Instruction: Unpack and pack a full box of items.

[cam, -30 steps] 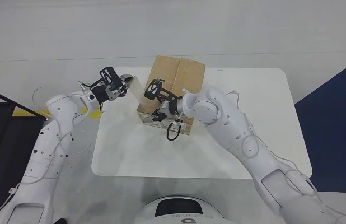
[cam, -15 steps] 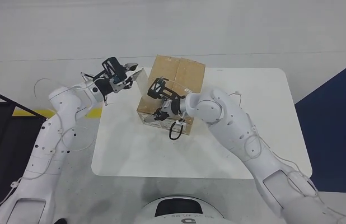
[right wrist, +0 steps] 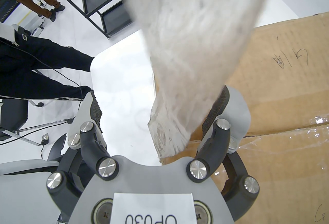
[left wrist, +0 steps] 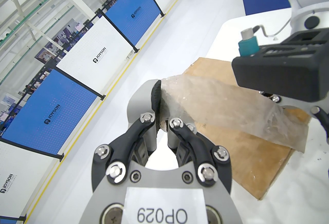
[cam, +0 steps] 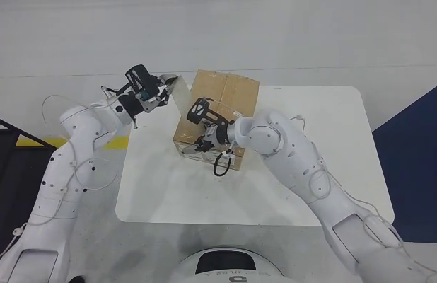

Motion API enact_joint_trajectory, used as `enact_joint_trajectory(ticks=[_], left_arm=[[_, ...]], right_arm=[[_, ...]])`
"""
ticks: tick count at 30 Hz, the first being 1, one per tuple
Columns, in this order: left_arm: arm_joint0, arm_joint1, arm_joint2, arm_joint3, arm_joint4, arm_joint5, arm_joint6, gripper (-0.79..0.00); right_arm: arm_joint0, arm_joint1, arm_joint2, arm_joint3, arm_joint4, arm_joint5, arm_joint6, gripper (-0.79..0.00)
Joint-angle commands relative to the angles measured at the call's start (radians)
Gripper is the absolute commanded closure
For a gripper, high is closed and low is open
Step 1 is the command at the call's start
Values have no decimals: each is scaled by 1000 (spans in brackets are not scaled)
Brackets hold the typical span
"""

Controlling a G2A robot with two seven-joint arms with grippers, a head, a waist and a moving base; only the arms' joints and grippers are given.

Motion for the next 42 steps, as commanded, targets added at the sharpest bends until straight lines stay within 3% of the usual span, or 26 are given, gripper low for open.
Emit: enact_joint_trajectory(ticks=[1,8,11,13,15,16,24,29,42], left_arm=[[-6,-1,3,-2,-7,1,-3,0],[-13,-4,34,15,4,0,6,0],[-10,-8,53,22,3,10,9,-65],[-9,-9,60,28,3,16,14,-99],[-6,-10,69,33,7,22,19,-114],[-5,-11,72,36,7,23,21,-117],[-3,-10,68,37,14,30,33,-132],[4,-6,55,32,22,32,33,-160],[4,-8,64,21,21,40,24,-157]], right_arm=[[-1,1,2,-2,3,-3,-2,-785],[-14,11,53,-16,128,-18,-20,-785],[-11,13,70,-20,175,-17,-31,-785],[-10,14,75,-23,187,-14,-34,-576],[-9,15,76,-24,196,-11,-35,-459],[-8,15,76,-24,199,-10,-35,-446],[-3,21,100,-4,231,7,-54,-573],[-27,34,138,-18,262,-7,-52,-785],[-55,55,155,-47,360,-54,29,-785]])
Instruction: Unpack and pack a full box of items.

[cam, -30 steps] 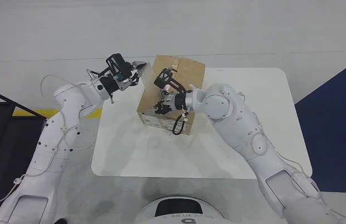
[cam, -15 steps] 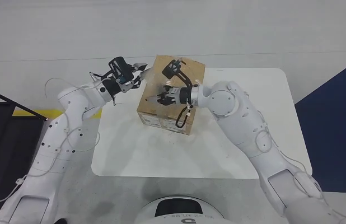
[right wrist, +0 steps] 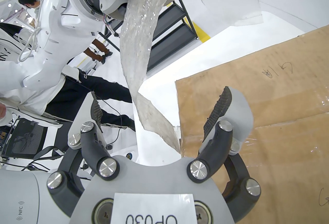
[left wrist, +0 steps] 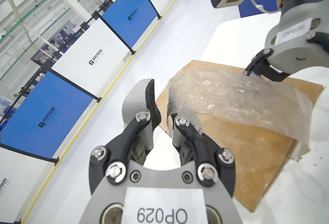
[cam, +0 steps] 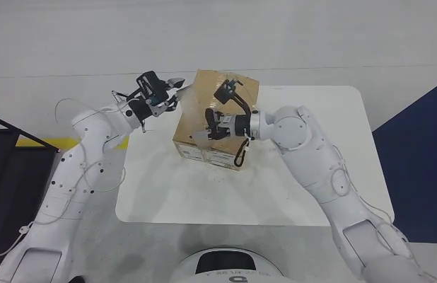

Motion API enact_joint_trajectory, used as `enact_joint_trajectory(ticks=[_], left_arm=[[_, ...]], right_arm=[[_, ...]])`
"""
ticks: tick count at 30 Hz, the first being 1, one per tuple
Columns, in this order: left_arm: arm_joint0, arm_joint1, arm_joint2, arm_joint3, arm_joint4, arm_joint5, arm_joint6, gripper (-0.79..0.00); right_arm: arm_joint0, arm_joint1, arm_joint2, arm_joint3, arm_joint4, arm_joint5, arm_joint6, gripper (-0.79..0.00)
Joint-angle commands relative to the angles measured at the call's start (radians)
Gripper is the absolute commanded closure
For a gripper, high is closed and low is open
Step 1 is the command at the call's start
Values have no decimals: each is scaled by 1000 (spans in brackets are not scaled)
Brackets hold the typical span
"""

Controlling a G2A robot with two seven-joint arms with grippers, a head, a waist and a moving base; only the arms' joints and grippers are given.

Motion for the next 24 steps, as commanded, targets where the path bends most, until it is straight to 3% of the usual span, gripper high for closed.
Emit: enact_joint_trajectory(ticks=[1,4,6,10,12,14,15,17,18,19,24], left_arm=[[1,0,3,0,2,2,3,-154],[2,-1,5,5,3,5,7,-154],[4,-1,6,6,5,7,10,-154],[10,0,5,8,7,14,16,-151],[11,0,4,7,8,15,18,-163],[13,0,1,5,8,17,21,-179],[14,1,-1,3,7,17,22,-194],[15,1,-5,-3,7,18,18,-289],[15,2,-6,-8,7,19,18,-674],[15,2,-7,-11,7,19,19,-785],[23,1,-10,-15,-14,26,32,-785]], right_arm=[[1,1,-3,0,3,1,-2,-717],[5,2,-7,2,6,2,-5,-462],[10,3,-9,4,7,9,-7,-388],[20,4,-7,4,3,33,-24,-354],[24,6,-3,5,5,39,-27,-243],[28,8,4,6,13,42,-31,0],[30,9,6,5,15,42,-28,0],[34,11,9,0,15,50,-27,0],[35,11,10,-2,16,57,-27,0],[37,12,9,-6,16,64,-27,0],[53,12,9,7,7,98,-48,0]])
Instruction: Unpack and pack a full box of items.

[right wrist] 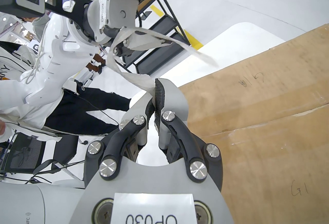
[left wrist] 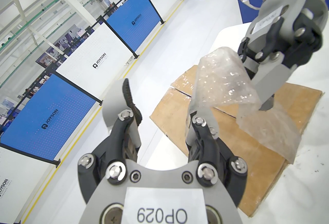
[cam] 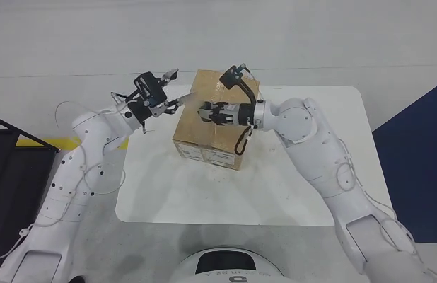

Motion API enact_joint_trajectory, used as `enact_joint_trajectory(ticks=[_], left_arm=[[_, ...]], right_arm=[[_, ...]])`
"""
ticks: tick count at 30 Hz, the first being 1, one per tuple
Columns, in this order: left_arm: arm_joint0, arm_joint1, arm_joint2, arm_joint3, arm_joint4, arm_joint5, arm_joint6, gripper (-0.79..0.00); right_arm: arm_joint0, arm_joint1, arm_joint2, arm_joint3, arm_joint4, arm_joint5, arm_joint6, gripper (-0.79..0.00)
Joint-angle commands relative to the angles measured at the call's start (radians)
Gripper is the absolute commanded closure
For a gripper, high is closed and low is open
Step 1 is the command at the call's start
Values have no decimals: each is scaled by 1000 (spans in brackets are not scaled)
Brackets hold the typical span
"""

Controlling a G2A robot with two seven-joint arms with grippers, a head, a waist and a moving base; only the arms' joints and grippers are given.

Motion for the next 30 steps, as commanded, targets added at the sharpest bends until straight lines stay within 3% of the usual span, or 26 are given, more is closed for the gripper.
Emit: enact_joint_trajectory(ticks=[1,17,24,30], left_arm=[[6,0,-3,3,-7,0,0,-785],[116,16,-71,26,-18,-1,26,-785],[153,19,-70,20,0,4,33,-785],[156,19,-38,12,45,-16,13,-785]], right_arm=[[8,-1,-2,13,-11,17,-13,0],[52,-13,-56,174,-42,77,-56,0],[83,-21,-64,258,-27,63,-94,-31],[110,-30,-94,291,-82,142,-114,-18]])
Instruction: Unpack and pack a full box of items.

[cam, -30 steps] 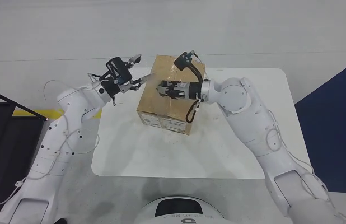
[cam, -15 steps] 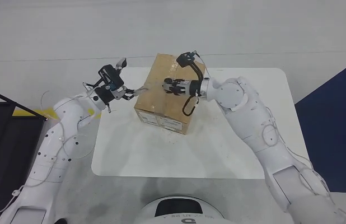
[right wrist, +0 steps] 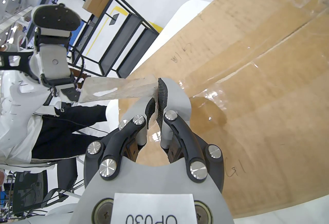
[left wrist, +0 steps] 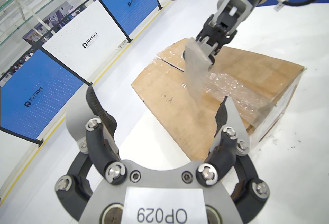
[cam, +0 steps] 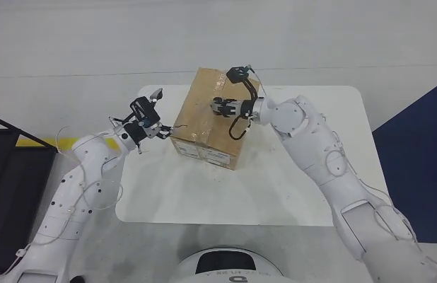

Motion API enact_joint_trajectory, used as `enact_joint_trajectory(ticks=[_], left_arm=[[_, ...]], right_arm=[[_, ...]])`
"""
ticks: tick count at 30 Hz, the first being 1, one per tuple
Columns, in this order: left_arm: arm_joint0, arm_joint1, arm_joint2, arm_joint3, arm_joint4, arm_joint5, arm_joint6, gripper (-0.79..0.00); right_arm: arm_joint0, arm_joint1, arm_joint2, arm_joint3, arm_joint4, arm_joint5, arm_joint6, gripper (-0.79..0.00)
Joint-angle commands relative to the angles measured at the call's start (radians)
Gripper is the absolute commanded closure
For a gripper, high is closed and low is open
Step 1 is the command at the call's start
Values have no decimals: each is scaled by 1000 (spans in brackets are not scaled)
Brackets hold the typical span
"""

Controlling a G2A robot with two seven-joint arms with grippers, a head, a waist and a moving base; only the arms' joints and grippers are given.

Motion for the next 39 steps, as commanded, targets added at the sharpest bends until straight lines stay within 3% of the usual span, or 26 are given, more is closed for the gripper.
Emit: enact_joint_trajectory(ticks=[1,12,23,26,33,39], left_arm=[[-5,-1,15,-1,16,-6,-6,-785],[-49,-16,112,26,54,-22,-15,-785],[-99,-31,184,80,65,-32,-27,-785],[-105,-32,192,101,71,-34,-30,-785],[-115,-35,194,141,58,-30,-22,-785],[-120,-38,207,161,51,-30,-27,-785]], right_arm=[[3,-3,-9,1,-3,11,-6,0],[7,-10,-12,19,-27,80,-48,0],[-13,-7,-1,3,-28,55,-56,-3],[-24,-3,12,-7,-31,45,-58,-83],[-42,5,29,-42,-43,43,-46,-86],[-46,10,41,-66,-49,49,-33,-182]])
